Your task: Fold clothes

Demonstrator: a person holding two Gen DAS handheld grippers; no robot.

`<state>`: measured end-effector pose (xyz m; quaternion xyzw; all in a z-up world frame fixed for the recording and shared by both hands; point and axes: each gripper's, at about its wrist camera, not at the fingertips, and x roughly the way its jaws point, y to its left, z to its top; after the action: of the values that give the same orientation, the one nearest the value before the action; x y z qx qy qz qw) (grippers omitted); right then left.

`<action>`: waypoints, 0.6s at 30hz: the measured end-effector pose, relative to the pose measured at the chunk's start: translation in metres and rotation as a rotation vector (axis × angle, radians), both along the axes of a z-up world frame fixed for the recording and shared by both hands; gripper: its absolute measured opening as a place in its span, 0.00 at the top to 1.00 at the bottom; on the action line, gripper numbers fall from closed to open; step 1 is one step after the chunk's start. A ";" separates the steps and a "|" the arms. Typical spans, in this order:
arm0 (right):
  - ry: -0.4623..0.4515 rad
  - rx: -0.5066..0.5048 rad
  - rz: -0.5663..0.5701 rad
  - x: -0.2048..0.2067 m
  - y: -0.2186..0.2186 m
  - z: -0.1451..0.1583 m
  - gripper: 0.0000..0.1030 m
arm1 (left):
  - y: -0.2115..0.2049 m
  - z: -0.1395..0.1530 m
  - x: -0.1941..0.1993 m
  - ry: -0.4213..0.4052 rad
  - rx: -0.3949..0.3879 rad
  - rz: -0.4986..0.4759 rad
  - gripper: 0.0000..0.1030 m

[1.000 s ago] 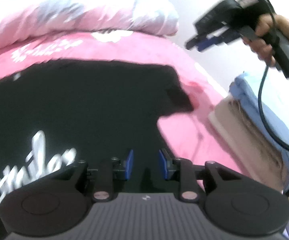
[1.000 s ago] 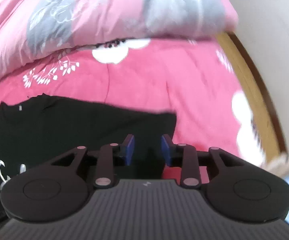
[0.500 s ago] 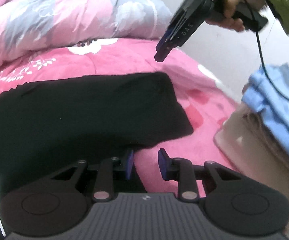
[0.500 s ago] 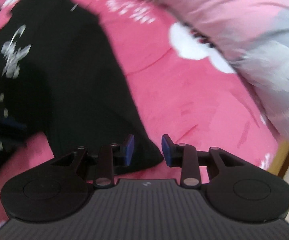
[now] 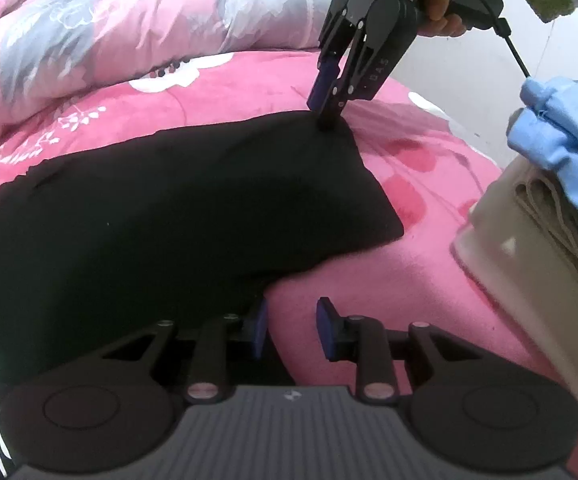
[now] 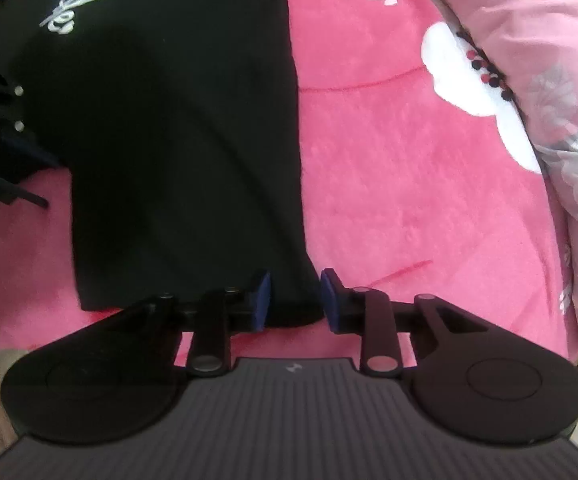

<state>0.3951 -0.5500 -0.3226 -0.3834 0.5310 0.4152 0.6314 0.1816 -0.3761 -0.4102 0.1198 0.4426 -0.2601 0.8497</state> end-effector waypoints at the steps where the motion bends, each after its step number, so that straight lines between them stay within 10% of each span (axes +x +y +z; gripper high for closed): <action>1: 0.003 0.001 0.000 0.001 -0.001 0.000 0.88 | 0.000 -0.001 0.000 0.001 0.000 0.000 0.73; 18: -0.011 0.012 -0.074 0.013 -0.024 0.002 1.00 | 0.004 -0.005 -0.004 0.006 0.012 -0.046 0.74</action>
<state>0.4083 -0.5745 -0.3203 -0.3620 0.5388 0.3924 0.6517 0.1775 -0.3723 -0.4147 0.1341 0.4439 -0.2772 0.8415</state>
